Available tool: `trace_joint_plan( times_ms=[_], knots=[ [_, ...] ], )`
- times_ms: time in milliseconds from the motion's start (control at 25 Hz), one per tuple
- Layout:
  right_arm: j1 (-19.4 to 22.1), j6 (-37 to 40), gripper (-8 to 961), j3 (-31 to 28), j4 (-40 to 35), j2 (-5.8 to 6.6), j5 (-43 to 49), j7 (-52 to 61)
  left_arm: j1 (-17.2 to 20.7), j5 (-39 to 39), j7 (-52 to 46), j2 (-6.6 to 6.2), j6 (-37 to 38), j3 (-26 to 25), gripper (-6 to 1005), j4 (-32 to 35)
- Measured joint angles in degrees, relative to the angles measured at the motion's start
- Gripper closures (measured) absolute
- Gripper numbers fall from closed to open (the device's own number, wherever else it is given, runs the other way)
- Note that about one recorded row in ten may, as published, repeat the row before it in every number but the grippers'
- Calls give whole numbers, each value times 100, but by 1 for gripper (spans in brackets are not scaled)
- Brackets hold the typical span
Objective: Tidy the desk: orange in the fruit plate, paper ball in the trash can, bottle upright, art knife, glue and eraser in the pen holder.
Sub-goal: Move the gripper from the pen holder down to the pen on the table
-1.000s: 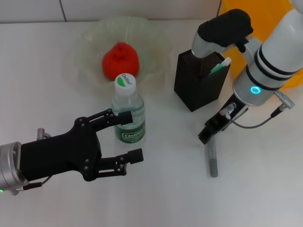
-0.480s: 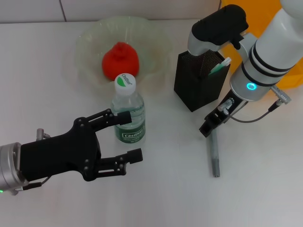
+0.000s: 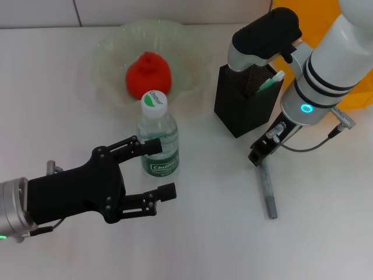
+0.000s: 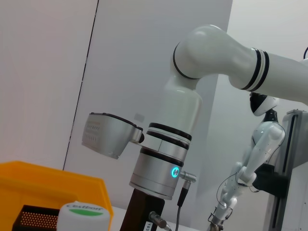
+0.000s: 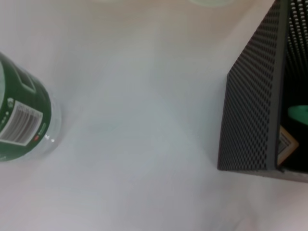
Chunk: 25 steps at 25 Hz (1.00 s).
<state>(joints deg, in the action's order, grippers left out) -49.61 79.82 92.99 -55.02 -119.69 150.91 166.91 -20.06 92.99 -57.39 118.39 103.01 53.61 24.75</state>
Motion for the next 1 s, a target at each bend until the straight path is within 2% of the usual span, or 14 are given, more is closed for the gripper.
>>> trace_joint_plan(
  times_ms=[160,480,680,1000],
  knots=[
    [9,-3,537,0,0,-2,2,-6,0,0,0,-3,-1,0,139,-5],
    [-2,-1,578,15,0,0,8,-56,17,3,-23,-16,-74,0,140,-6],
    [12,-11,763,18,0,2,9,-68,16,15,-27,-18,-86,0,139,-5],
    [57,-11,781,18,0,7,9,-104,-2,26,-27,-18,-102,0,140,-5]
  ],
)
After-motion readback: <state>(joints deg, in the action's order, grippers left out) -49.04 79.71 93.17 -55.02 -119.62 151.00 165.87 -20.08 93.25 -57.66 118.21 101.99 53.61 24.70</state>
